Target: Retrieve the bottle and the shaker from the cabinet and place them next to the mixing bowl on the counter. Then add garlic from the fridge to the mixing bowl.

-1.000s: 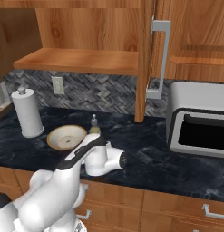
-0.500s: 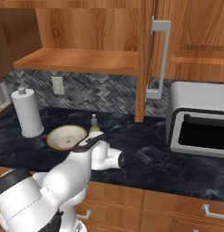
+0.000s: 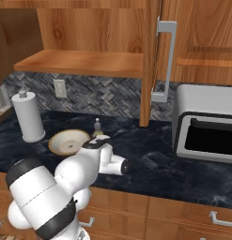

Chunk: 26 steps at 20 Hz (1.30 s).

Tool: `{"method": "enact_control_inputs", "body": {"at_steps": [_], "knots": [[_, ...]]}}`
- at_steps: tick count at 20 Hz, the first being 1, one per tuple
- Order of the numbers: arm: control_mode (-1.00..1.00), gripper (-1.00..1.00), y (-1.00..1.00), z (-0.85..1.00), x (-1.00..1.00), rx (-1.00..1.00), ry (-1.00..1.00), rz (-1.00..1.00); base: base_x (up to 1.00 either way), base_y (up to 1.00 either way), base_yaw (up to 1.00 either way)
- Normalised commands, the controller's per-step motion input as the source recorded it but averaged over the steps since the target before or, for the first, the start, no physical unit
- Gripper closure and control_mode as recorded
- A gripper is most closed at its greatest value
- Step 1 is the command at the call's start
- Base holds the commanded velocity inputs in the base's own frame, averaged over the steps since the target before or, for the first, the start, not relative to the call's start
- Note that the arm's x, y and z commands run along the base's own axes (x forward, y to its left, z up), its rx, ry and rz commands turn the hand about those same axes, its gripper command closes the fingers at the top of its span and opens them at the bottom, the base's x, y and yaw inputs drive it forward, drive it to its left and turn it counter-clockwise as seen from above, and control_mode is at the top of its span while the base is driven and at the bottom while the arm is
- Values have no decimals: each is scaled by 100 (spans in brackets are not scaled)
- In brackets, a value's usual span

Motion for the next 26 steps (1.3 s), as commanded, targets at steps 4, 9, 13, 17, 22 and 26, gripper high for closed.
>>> {"method": "enact_control_inputs", "body": {"at_steps": [4,9,13,17,22,26], "knots": [[-100,100,12,-14,12,0,0,-10,0,0,0],[-100,100,13,-18,17,0,0,-8,0,0,0],[-100,100,8,-23,15,0,0,-6,0,0,0],[-100,100,0,-37,8,0,0,-3,0,0,0],[-100,100,0,-18,0,0,0,-1,0,0,0],[-100,-100,0,0,0,0,0,0,0,0,0]]}}
